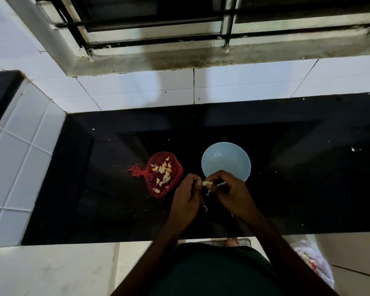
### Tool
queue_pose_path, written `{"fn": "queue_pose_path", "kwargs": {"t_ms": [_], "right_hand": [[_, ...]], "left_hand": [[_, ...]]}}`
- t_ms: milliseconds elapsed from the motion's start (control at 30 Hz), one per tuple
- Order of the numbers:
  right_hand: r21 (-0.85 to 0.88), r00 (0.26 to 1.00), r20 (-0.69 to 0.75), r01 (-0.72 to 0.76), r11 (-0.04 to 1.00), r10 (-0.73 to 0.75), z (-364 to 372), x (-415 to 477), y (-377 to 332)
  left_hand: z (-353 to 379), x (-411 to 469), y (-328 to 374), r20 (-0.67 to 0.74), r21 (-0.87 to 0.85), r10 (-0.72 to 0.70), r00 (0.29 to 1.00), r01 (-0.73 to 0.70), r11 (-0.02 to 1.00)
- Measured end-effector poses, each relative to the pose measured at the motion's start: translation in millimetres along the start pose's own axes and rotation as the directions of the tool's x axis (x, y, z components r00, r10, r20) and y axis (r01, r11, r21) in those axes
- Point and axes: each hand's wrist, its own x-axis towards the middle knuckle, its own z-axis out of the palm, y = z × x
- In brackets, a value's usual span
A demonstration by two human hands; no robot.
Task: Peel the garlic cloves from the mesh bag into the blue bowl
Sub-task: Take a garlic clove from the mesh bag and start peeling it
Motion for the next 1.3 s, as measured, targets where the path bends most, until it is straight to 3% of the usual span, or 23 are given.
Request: {"fn": "queue_pose_path", "kwargs": {"t_ms": [133, 367, 533, 700, 933, 1100, 1300], "right_hand": [[0.045, 0.997, -0.045, -0.055, 0.997, 0.057, -0.7, -0.3, -1.3], [0.009, 0.998, -0.054, 0.038, 0.999, -0.038, -2.9, -2.1, -2.4], [-0.1, 0.99, 0.011, 0.144, 0.984, -0.144, 2.4, -2.1, 5.0], [-0.135, 0.987, 0.098, 0.143, 0.981, -0.13, 11.7, -1.6, 14.2], [-0.064, 0.991, 0.057, 0.124, 0.99, -0.121, 19.8, 1.9, -0.1], [-0.066, 0.996, 0.05, 0.076, 0.995, -0.072, 23.9, 1.5, 4.8], [-0.009, 0.998, 0.022, 0.062, 0.998, -0.062, 19.9, -1.7, 3.6]], "left_hand": [[-1.4, 0.2, -1.2, 0.003, 0.014, -0.009, 1.0, 0.009, 1.0], [-1.9, -0.4, 6.2, 0.083, 0.023, 0.063, 0.995, -0.066, 0.998], [-2.3, 0.3, 4.0, 0.111, 0.105, 0.092, 0.99, -0.104, 0.989], [5.9, -3.1, 6.6, 0.037, 0.128, 0.013, 0.999, -0.018, 0.992], [15.3, -4.8, 19.3, -0.073, -0.131, -0.196, 0.978, 0.185, 0.974], [14.4, -6.2, 24.7, -0.009, -0.323, -0.347, 0.938, 0.326, 0.888], [7.9, -8.6, 19.0, 0.084, -0.306, -0.249, 0.965, 0.263, 0.915]]}}
